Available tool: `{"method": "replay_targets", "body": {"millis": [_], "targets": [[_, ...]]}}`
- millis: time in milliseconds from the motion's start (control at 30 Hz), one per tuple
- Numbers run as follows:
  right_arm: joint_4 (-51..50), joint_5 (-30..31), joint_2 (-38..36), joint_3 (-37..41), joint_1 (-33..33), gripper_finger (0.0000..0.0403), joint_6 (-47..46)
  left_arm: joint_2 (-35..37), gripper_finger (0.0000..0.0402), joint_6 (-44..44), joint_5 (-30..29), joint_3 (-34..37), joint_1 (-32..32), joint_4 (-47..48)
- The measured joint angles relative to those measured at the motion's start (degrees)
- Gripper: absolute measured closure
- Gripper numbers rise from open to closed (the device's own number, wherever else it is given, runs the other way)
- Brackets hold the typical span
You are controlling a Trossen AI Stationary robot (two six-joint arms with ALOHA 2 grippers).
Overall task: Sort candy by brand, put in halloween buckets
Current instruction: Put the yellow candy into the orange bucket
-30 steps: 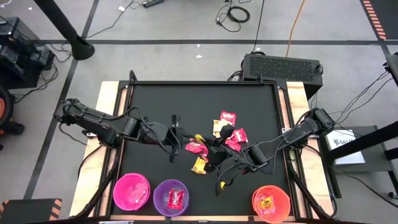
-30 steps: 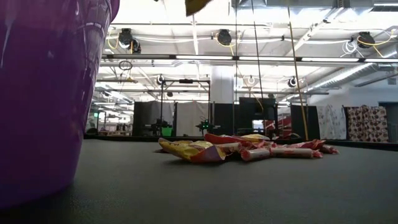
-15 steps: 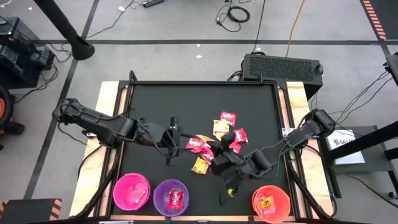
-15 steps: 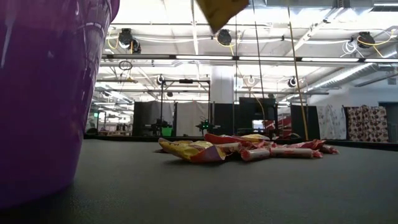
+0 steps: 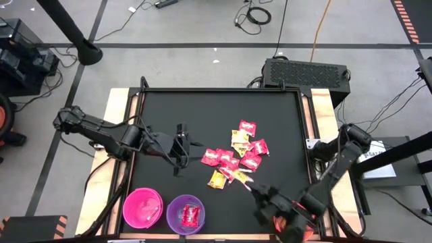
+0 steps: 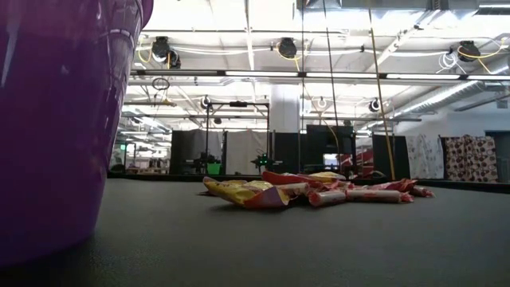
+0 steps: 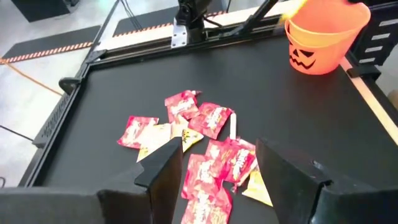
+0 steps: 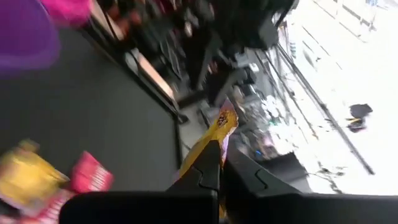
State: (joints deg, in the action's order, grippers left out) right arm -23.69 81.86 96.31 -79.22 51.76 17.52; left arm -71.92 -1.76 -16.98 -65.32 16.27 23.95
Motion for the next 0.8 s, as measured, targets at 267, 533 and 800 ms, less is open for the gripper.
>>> {"method": "replay_targets", "body": {"millis": [267,533,800], "targets": [[0.0,0.5,0.0,0.0,12.6,0.0402,-13.0,0.0,0.0191,1.5,0.0,0.0,0.0,-0.1],[-4.5,0.3,-3.0,0.0,19.6,0.0402,-20.7,0.0,0.0191,1.5,0.0,0.0,0.0,-2.4],[-16.0,-12.4,-15.7,0.0,14.0,0.0402,-14.8,-0.1,0.0191,1.5,-0.2,0.0,0.0,-4.3]]}}
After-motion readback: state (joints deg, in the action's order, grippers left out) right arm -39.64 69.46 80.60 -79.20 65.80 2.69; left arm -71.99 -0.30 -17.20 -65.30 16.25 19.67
